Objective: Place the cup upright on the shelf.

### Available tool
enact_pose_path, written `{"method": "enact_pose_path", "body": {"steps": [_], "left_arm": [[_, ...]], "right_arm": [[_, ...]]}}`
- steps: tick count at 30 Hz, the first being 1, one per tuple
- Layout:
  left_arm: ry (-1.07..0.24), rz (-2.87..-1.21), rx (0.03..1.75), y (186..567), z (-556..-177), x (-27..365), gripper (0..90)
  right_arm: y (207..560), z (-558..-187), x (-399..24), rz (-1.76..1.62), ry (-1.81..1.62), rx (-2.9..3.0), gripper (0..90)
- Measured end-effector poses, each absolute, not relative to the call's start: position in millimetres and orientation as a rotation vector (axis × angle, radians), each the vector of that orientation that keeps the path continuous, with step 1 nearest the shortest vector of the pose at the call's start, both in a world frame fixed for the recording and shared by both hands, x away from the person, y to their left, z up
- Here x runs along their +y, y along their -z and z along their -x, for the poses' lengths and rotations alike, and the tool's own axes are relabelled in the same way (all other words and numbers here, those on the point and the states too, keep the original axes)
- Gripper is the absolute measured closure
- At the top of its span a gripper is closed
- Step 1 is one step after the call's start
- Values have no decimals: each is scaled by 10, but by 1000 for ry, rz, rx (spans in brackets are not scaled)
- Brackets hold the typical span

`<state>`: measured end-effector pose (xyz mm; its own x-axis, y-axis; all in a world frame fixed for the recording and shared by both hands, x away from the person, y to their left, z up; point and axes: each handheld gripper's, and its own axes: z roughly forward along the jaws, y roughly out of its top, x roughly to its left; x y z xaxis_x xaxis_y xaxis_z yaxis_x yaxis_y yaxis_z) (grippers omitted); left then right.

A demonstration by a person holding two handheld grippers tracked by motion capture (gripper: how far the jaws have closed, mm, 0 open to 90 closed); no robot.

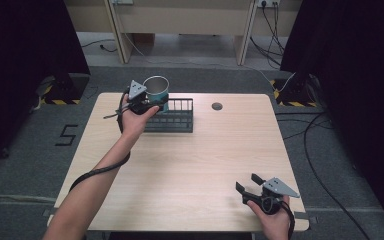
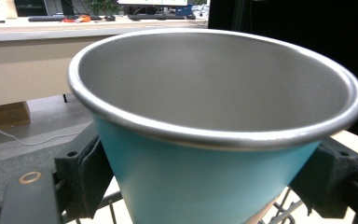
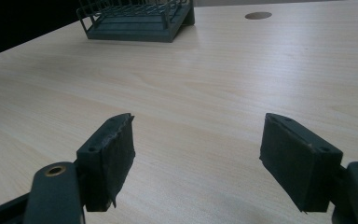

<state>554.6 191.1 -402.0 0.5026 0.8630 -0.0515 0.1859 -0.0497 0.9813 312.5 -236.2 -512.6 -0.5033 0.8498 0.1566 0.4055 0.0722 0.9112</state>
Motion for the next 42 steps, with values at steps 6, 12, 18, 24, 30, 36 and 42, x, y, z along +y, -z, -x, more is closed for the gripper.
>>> {"method": "enact_pose_path", "body": {"steps": [6,12,18,24,30,36,42], "left_arm": [[-709,-1554,964,4070,-5615,1903,163],[-702,-1564,975,4070,-5688,1862,163],[-696,-1575,986,4100,-5724,1823,163],[-692,-1593,996,4135,-5757,1770,163],[-679,-1613,1007,4174,-5780,1731,162],[-669,-1627,1023,4216,-5801,1699,162],[-660,-1641,1028,4253,-5801,1671,162]], "right_arm": [[5127,-3126,-2360,-1242,-1421,1936,266],[5128,-3125,-2366,-1233,-1416,1941,266],[5128,-3125,-2365,-1231,-1418,1943,266],[5128,-3125,-2367,-1232,-1421,1943,266],[5127,-3124,-2365,-1231,-1420,1943,266],[5128,-3123,-2367,-1230,-1422,1943,266],[5127,-3122,-2366,-1231,-1421,1945,266]]}}
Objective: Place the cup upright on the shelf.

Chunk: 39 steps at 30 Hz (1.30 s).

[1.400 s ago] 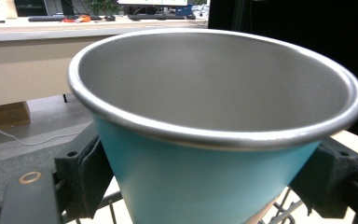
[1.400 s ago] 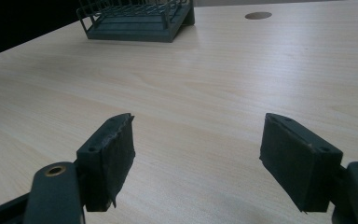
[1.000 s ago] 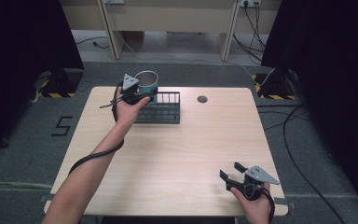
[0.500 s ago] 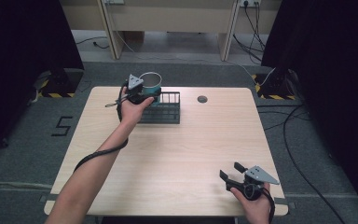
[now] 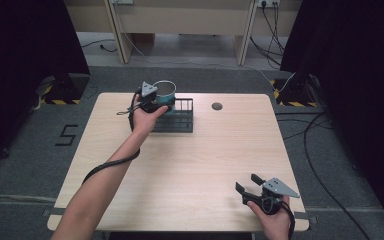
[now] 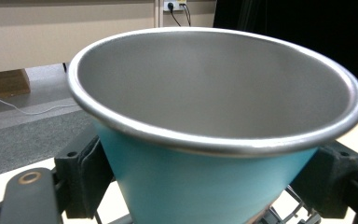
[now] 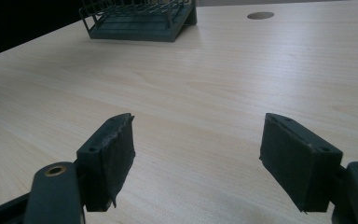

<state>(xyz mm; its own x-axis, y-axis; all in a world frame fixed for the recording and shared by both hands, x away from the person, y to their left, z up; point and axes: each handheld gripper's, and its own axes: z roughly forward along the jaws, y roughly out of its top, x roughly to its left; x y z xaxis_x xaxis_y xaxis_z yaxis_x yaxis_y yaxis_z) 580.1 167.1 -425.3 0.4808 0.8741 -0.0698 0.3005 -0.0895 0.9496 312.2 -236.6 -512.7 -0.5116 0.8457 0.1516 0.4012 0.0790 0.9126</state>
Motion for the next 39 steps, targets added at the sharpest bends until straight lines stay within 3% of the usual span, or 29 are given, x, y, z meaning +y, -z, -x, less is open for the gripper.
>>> {"method": "enact_pose_path", "body": {"steps": [39], "left_arm": [[-619,-1754,1096,4437,-5831,1587,159]], "right_arm": [[5128,-3126,-2363,-1218,-1419,1950,267]]}}
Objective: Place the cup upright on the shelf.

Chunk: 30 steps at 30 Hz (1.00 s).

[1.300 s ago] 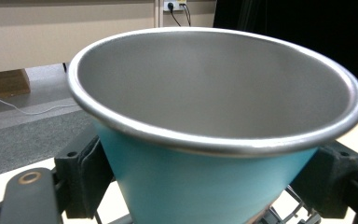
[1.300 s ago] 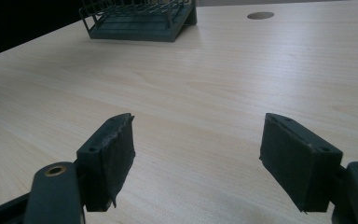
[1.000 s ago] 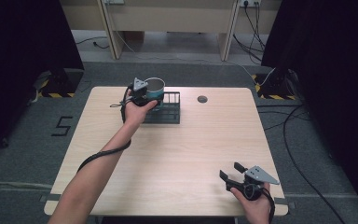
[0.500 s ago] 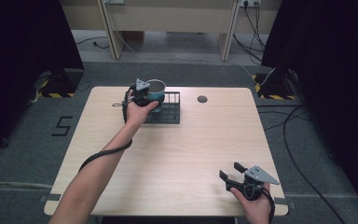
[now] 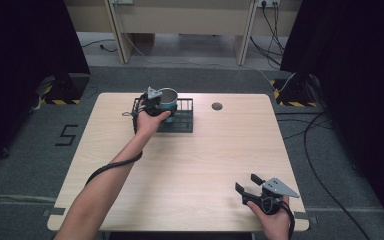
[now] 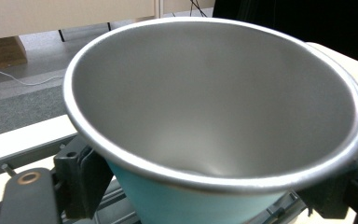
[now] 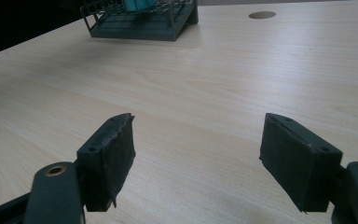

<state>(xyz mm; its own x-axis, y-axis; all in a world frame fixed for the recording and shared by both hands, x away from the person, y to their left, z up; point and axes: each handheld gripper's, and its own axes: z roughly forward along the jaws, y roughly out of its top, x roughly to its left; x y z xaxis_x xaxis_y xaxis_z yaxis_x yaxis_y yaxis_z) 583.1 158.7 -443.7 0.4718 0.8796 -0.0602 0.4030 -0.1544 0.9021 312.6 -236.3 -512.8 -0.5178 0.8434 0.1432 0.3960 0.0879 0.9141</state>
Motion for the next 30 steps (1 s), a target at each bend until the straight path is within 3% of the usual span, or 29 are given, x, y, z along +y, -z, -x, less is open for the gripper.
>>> {"method": "enact_pose_path", "body": {"steps": [30], "left_arm": [[-654,-1750,1085,4385,-5640,1642,142]], "right_arm": [[5127,-3128,-2355,-1230,-1419,1956,269]]}}
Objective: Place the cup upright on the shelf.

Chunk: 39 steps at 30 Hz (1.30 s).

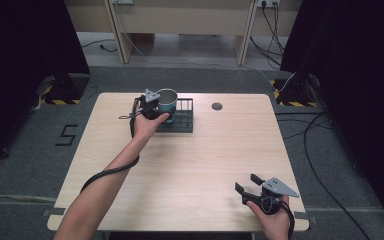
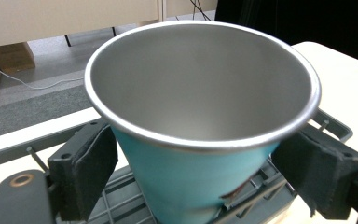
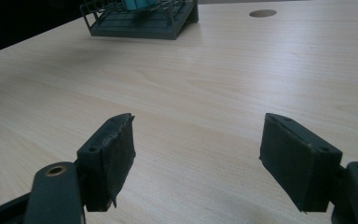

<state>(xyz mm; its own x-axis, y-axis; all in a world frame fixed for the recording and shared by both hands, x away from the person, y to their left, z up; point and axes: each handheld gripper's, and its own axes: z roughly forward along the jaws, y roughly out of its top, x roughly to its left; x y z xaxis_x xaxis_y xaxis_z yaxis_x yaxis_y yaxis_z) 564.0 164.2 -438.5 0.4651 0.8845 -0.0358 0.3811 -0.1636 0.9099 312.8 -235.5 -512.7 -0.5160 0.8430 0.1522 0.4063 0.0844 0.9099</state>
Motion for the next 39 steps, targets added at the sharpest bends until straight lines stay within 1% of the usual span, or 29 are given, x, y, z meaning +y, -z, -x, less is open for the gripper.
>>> {"method": "enact_pose_path", "body": {"steps": [23,39], "left_arm": [[-677,-1742,1022,4252,-5331,1759,142],[-667,-1733,1008,4270,-5122,1968,142]], "right_arm": [[5127,-3131,-2352,-1230,-1411,1957,269],[5127,-3130,-2350,-1230,-1409,1956,269]]}}
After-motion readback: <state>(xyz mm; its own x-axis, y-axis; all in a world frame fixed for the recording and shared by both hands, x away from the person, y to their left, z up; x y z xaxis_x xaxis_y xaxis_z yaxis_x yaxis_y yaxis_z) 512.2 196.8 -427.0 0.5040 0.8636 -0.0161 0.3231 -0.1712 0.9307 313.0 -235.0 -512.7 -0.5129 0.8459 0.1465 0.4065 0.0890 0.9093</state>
